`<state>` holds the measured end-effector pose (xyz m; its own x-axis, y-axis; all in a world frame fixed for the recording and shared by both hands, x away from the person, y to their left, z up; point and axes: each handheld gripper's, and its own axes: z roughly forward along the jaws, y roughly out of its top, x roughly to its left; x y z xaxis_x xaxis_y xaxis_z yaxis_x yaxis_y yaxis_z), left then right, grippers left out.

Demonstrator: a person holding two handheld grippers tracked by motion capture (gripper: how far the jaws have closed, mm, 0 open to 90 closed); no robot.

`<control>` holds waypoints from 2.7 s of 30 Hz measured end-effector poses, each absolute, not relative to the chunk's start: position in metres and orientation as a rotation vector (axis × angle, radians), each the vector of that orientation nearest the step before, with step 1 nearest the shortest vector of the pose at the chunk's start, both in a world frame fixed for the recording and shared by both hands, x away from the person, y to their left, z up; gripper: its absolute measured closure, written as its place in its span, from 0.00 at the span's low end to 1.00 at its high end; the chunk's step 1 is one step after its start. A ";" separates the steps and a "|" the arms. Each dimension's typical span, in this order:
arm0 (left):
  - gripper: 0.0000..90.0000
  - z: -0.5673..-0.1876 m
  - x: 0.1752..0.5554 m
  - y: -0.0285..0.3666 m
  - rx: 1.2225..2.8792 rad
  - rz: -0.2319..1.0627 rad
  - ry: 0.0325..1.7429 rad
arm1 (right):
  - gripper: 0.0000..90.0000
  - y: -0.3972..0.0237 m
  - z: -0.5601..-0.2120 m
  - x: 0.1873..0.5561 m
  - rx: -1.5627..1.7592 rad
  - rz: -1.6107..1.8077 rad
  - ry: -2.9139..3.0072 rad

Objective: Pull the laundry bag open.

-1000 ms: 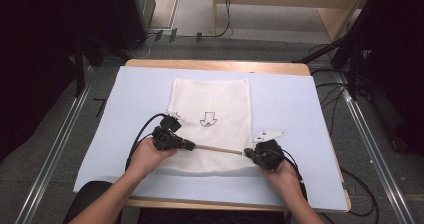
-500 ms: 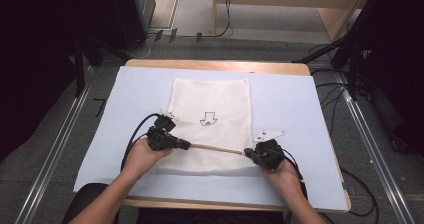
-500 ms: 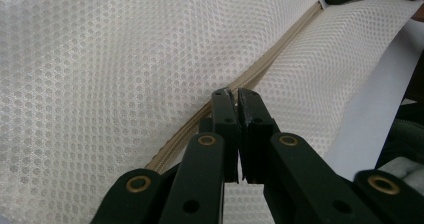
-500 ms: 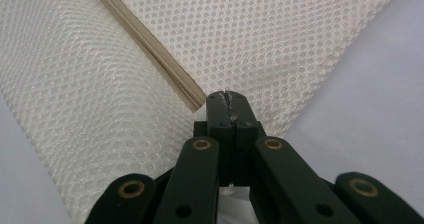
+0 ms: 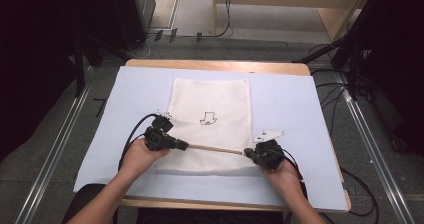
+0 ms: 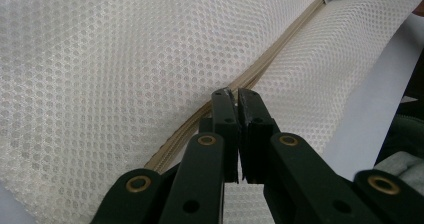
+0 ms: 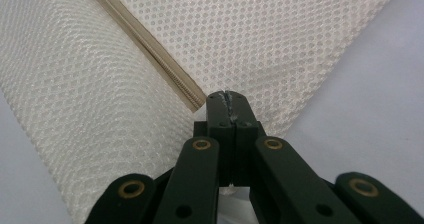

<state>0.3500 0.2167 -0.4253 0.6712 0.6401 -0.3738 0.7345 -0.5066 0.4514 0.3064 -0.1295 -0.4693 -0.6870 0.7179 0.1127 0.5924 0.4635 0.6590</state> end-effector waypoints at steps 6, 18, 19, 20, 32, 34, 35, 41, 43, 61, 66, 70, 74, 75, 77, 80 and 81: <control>0.99 -0.425 0.351 0.220 2.301 -0.202 1.070 | 1.00 -0.130 -0.469 0.307 1.150 1.028 2.530; 0.99 -0.425 0.351 0.228 2.314 -0.194 1.075 | 1.00 -0.129 -0.469 0.306 1.149 1.027 2.528; 0.99 -0.425 0.351 0.230 2.309 -0.192 1.087 | 1.00 -0.129 -0.469 0.306 1.148 1.027 2.529; 0.99 -0.425 0.351 0.231 2.306 -0.201 1.083 | 1.00 -0.129 -0.469 0.306 1.147 1.026 2.528; 0.99 -0.425 0.352 0.239 2.305 -0.194 1.105 | 1.00 -0.129 -0.469 0.306 1.142 1.025 2.526; 0.99 -0.424 0.352 0.242 2.288 -0.196 1.118 | 1.00 -0.129 -0.469 0.306 1.141 1.027 2.525; 0.99 -0.423 0.351 0.244 2.286 -0.188 1.116 | 1.00 -0.129 -0.469 0.306 1.141 1.026 2.525; 0.99 -0.422 0.351 0.245 2.277 -0.189 1.111 | 1.00 -0.129 -0.469 0.306 1.137 1.024 2.522; 0.99 -0.423 0.351 0.245 2.277 -0.180 1.116 | 1.00 -0.129 -0.469 0.306 1.132 1.025 2.523; 0.99 -0.422 0.350 0.257 2.255 -0.165 1.167 | 1.00 -0.129 -0.469 0.307 1.124 1.019 2.531; 0.99 -0.421 0.351 0.258 2.243 -0.176 1.179 | 1.00 -0.129 -0.469 0.307 1.124 1.018 2.531; 0.99 -0.422 0.351 0.259 2.243 -0.179 1.183 | 1.00 -0.129 -0.469 0.307 1.123 1.018 2.533; 0.99 -0.422 0.351 0.266 2.223 -0.158 1.227 | 1.00 -0.129 -0.469 0.307 1.111 1.015 2.540; 0.99 -0.421 0.351 0.268 2.216 -0.171 1.226 | 1.00 -0.129 -0.469 0.307 1.117 1.015 2.540; 0.99 -0.421 0.350 0.268 2.228 -0.154 1.227 | 1.00 -0.128 -0.468 0.307 1.117 1.010 2.541; 0.99 -0.420 0.351 0.277 2.234 -0.082 1.280 | 1.00 -0.129 -0.468 0.308 1.117 1.008 2.544; 0.99 -0.420 0.352 0.285 2.200 -0.095 1.308 | 1.00 -0.129 -0.468 0.308 1.116 1.008 2.544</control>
<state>0.3518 0.2849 -0.4204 0.5188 0.7849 -0.3387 0.8258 -0.3577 0.4361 0.3076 -0.1286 -0.4683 -0.7002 0.7074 0.0962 0.5813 0.4867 0.6522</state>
